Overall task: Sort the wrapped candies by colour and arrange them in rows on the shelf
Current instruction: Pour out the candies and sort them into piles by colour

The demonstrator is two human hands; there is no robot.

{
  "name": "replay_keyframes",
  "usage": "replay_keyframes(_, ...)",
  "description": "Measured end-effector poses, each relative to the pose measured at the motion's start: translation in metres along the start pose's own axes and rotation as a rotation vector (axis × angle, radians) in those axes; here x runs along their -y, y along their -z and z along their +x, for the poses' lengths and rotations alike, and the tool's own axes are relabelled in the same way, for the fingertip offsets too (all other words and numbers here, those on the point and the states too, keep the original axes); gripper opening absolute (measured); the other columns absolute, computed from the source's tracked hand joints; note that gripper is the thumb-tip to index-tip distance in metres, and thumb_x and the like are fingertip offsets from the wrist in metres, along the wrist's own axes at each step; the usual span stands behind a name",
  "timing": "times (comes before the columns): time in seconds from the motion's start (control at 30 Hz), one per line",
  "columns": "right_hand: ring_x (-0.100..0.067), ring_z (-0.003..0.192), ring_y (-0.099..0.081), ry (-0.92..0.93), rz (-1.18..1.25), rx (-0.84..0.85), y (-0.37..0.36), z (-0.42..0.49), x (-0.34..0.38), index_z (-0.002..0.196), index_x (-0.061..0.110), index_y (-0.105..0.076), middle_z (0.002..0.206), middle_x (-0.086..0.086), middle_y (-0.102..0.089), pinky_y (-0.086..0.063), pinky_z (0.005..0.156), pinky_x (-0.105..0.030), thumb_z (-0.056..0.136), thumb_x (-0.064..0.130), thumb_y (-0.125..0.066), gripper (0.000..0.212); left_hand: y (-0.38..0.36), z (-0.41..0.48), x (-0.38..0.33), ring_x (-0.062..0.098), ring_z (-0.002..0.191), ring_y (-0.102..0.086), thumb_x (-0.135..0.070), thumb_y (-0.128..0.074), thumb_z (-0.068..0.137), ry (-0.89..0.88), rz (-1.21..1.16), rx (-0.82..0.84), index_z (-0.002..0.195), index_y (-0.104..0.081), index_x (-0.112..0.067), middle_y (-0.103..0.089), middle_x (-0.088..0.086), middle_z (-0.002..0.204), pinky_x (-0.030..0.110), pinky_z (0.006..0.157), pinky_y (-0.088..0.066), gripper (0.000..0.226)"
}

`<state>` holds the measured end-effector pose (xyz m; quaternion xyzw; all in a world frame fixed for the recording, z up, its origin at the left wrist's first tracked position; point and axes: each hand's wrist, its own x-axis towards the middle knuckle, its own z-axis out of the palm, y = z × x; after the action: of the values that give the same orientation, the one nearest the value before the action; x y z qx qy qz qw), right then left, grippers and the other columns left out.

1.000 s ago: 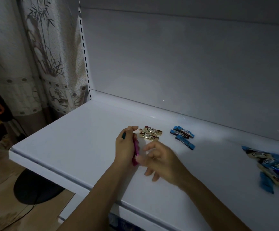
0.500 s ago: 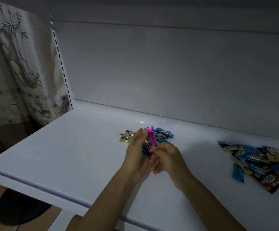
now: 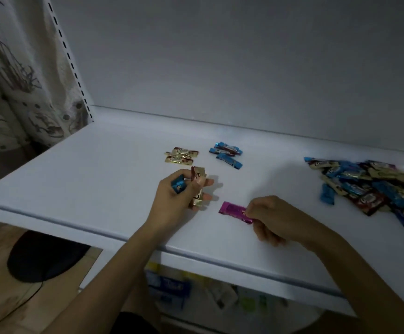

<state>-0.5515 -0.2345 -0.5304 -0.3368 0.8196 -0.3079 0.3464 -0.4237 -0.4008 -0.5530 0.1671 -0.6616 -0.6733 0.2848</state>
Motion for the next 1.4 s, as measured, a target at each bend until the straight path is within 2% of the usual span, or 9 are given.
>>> replay_keyframes(0.2,-0.01,0.053,-0.051,-0.042,-0.533,-0.146,0.002,-0.007,-0.004,0.07,0.015,-0.056,0.064,0.001,-0.058,-0.039,0.051,-0.024,0.081,0.057,-0.06,0.043,0.001,-0.002,0.004,0.02,0.084,-0.072,-0.019,-0.059,0.09,0.042,0.008,0.035,0.099,-0.066,-0.008,-0.075,0.003,0.091,0.021,0.063,-0.054,0.015)
replay_keyframes(0.3,-0.009,0.07,-0.055,0.051,-0.517,-0.353,-0.001,-0.009,0.01,0.077,0.025,-0.053,0.076,0.007,-0.058,-0.041,0.061,-0.027,0.078,0.069,-0.052,0.044,0.002,0.001,0.004,0.018,0.092,-0.071,-0.022,-0.056,0.091,0.089,-0.087,-0.001,0.103,-0.064,-0.013,-0.074,0.001,0.097,0.022,0.068,-0.055,0.017)
replay_keyframes(0.53,-0.011,0.063,-0.061,0.408,0.078,-0.317,-0.052,0.042,0.063,0.087,0.016,-0.064,0.081,0.003,-0.064,-0.051,0.056,-0.026,0.088,0.031,-0.064,0.015,0.01,0.003,0.007,0.012,0.101,-0.067,-0.034,-0.049,0.092,0.023,-0.134,-0.06,0.108,-0.064,-0.021,-0.073,-0.005,0.101,0.025,0.088,-0.052,0.025)
replay_keyframes(0.73,-0.003,0.039,-0.052,0.295,0.203,-0.307,-0.048,0.092,0.085,0.079,0.019,-0.063,0.065,-0.001,-0.061,-0.035,0.038,-0.017,0.093,0.018,-0.057,0.016,0.023,0.013,0.013,0.014,0.114,-0.061,-0.036,-0.035,0.101,0.093,-0.444,-0.216,0.125,-0.056,-0.027,-0.066,-0.003,0.121,0.031,0.1,-0.046,0.033)
replay_keyframes(0.87,-0.011,0.043,-0.054,0.14,0.12,-0.387,-0.034,0.145,0.092,0.093,0.006,-0.068,0.07,-0.01,-0.066,-0.034,0.038,-0.019,0.093,0.02,-0.057,0.018,0.03,0.02,0.012,0.023,0.11,-0.064,-0.044,-0.031,0.1,0.236,-0.729,-0.273,0.121,-0.058,-0.021,-0.062,0.011,0.127,0.044,0.106,-0.042,0.041)
replay_keyframes(0.97,-0.023,0.058,-0.063,0.075,-0.067,-0.432,-0.036,0.177,0.093,0.09,0.003,-0.065,0.076,-0.013,-0.068,-0.045,0.048,-0.028,0.091,0.024,-0.058,0.022,0.029,0.022,0.015,0.024,0.107,-0.066,-0.042,-0.033,0.101,0.26,-0.736,-0.275,0.119,-0.059,-0.017,-0.064,0.013,0.124,0.046,0.106,-0.042,0.04)
replay_keyframes(1.13,-0.017,0.048,-0.056,0.007,-0.161,-0.371,-0.042,0.2,0.102,0.078,0.004,-0.06,0.061,-0.007,-0.06,-0.044,0.045,-0.026,0.091,0.022,-0.058,0.022,0.028,0.025,0.018,0.023,0.106,-0.067,-0.039,-0.034,0.101,0.248,-0.731,-0.277,0.117,-0.06,-0.015,-0.069,0.013,0.115,0.046,0.106,-0.042,0.039)
replay_keyframes(1.3,-0.028,0.096,-0.063,0.107,-0.138,-0.374,-0.058,0.199,0.115,0.113,0.003,-0.064,0.107,-0.013,-0.066,-0.053,0.082,-0.037,0.092,0.022,-0.057,0.029,0.027,0.024,0.017,0.023,0.108,-0.066,-0.042,-0.033,0.1,0.237,-0.724,-0.3,0.113,-0.061,-0.017,-0.07,0.012,0.114,0.045,0.108,-0.04,0.04)
replay_keyframes(1.4,-0.012,0.069,-0.061,0.226,0.111,-0.42,-0.052,0.161,0.113,0.105,0.012,-0.064,0.095,-0.005,-0.067,-0.049,0.055,-0.023,0.095,0.027,-0.052,0.021,0.028,0.024,0.017,0.026,0.121,-0.056,-0.048,-0.029,0.099,0.251,-0.728,-0.304,0.121,-0.058,-0.017,-0.061,0.013,0.128,0.046,0.109,-0.039,0.047)
